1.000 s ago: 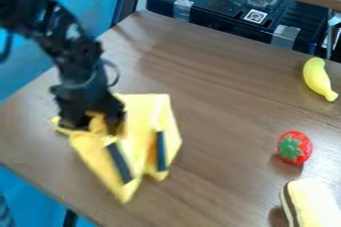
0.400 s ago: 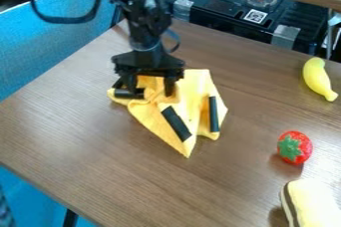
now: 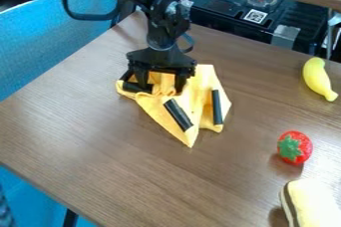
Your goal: Move the cloth to the top side of the table
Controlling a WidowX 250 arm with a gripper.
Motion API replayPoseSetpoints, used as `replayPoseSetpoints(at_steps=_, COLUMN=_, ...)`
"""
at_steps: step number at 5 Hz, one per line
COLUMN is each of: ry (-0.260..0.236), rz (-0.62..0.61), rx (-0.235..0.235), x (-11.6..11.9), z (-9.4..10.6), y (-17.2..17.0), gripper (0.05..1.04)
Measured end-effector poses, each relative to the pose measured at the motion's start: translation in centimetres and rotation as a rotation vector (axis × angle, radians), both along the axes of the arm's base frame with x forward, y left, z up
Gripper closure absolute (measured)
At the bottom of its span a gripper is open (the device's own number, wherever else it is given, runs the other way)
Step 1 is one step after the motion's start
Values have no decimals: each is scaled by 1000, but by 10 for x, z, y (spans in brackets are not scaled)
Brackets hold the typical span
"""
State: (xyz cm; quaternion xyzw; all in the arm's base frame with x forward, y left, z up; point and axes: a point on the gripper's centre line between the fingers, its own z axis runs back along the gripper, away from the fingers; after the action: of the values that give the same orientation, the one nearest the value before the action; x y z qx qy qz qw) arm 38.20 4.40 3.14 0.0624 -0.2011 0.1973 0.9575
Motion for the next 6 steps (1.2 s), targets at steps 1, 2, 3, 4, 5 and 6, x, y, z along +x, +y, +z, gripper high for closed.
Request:
replayPoseSetpoints(at_steps=1, ry=13, rz=0, rx=13, x=11, z=-6, y=-3, gripper=83)
replayPoseSetpoints(at_steps=2, ry=11, rz=12, rx=17, x=22, z=-8, y=-5, gripper=83)
replayPoseSetpoints(at_steps=3, ry=-1, rz=32, rx=13, x=40, z=-7, y=-4, gripper=83)
replayPoseSetpoints(at_steps=4, ry=-3, rz=45, rx=13, x=50, z=-7, y=-4, gripper=83)
replayPoseSetpoints(at_steps=5, ry=15, rz=41, rx=3, x=29, z=-14, y=-8, gripper=84)
replayPoseSetpoints(at_steps=6, ry=43, rz=-27, rx=14, x=-8, z=-16, y=-19, gripper=84)
